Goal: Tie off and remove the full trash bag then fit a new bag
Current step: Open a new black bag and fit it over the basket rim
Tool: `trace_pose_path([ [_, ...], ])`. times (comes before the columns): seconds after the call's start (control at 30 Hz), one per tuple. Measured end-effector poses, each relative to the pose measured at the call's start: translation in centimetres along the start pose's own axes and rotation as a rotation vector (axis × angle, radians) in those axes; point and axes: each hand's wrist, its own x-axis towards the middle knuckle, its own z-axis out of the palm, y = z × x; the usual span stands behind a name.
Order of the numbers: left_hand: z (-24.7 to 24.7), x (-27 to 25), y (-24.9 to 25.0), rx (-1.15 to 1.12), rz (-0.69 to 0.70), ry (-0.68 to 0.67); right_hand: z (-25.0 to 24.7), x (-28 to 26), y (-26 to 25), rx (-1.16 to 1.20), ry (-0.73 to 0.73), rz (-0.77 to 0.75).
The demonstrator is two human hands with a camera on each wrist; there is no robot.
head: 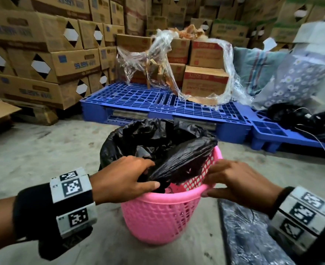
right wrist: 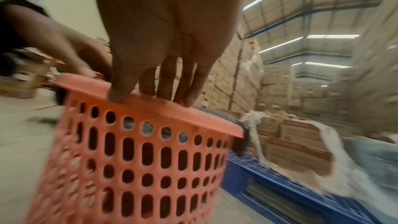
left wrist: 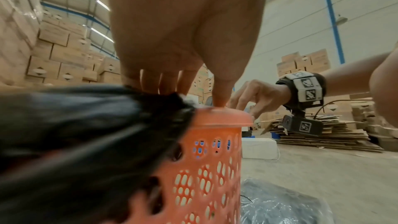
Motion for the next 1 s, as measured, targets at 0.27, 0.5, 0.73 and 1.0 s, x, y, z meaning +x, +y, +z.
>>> trace_pose_path([
  [0.27, -0.9, -1.4, -1.4, -0.171, 0.035, 0.092, -0.4, 3.6, 0.1, 0.169, 0.111, 0.036],
  [0.5, -0.7, -3.4, 0.1, -0.063, 0.280, 0.031, -0.6, 2.3, 2.3, 0.202, -0.030, 0.038],
  [0.73, 0.2, -3.6, 0.0, 0.405, 0.413, 0.109, 1.5, -0.9, 0.4, 0.006, 0.165, -0.055],
  [1.0, 1.5, -4.9, -0.7, 0.612, 0.431, 0.022, 4.6, -3.2, -1.1, -0.163, 0.395, -0.137],
])
